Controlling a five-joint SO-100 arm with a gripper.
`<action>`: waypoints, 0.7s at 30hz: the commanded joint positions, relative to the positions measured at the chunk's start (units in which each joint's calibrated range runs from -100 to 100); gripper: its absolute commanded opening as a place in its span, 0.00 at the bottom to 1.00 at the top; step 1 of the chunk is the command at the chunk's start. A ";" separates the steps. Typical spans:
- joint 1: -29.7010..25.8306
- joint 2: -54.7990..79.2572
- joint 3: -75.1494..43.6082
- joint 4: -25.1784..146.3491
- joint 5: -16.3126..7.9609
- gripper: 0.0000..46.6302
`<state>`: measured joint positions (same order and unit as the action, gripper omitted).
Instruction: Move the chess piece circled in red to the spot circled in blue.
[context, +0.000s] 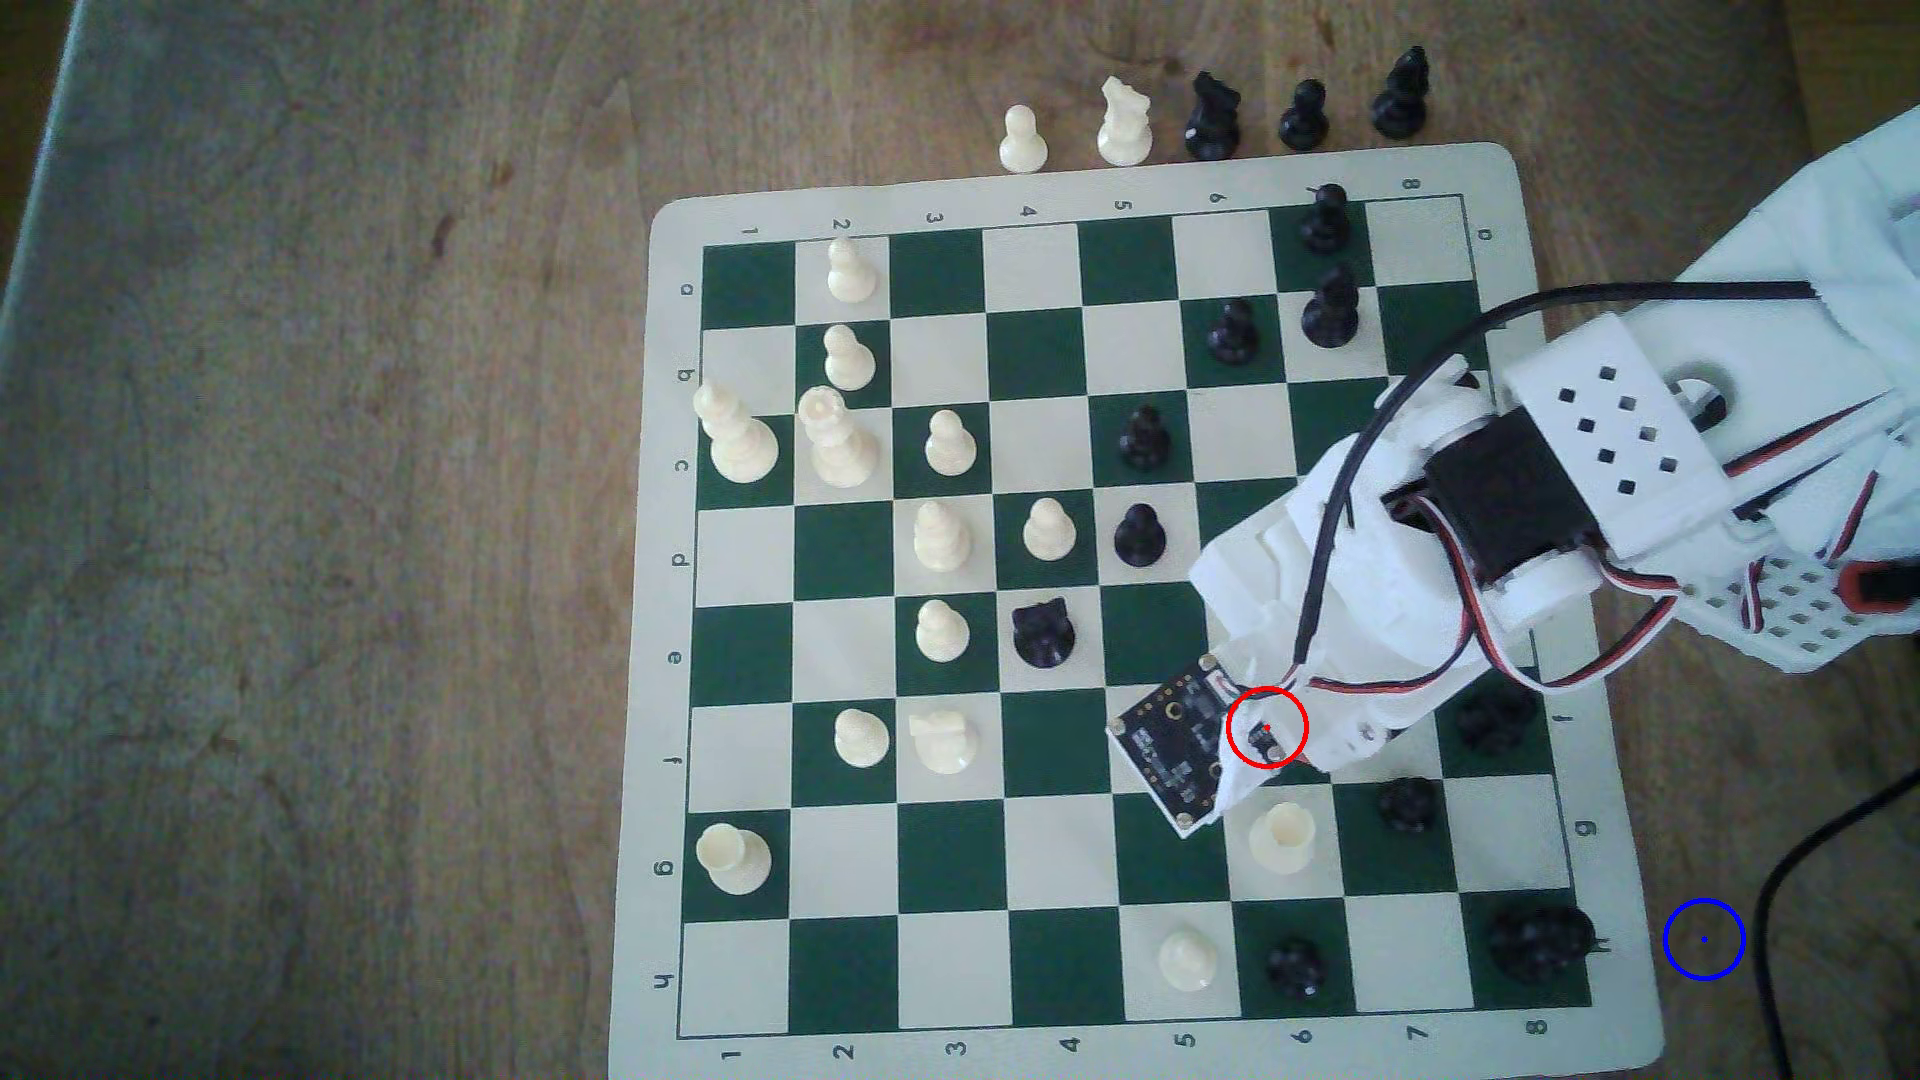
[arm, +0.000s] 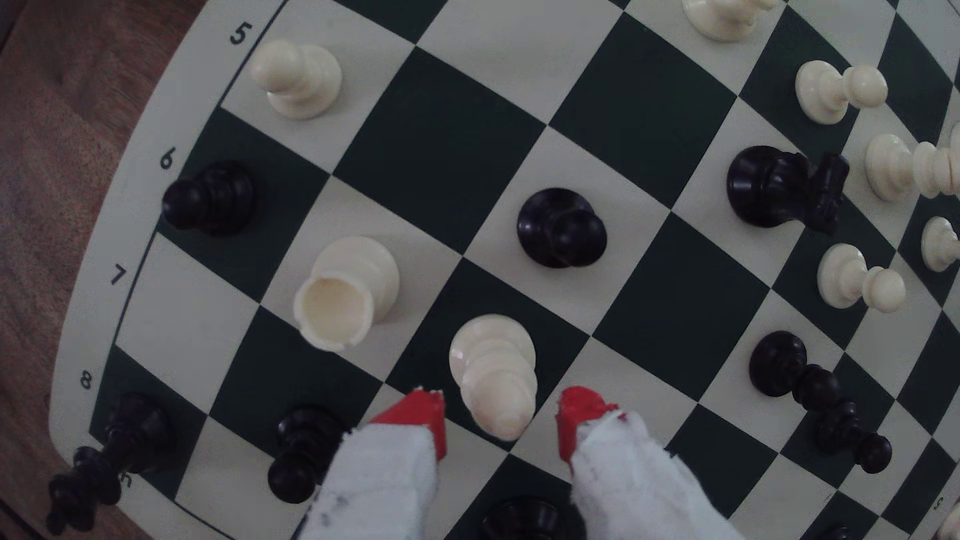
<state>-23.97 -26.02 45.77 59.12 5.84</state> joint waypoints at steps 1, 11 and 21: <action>0.23 1.74 -5.88 -1.14 0.59 0.25; 0.07 5.64 -6.70 -1.79 0.59 0.24; 0.07 8.27 -8.78 -2.69 0.24 0.23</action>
<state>-23.97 -17.55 42.07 56.89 6.32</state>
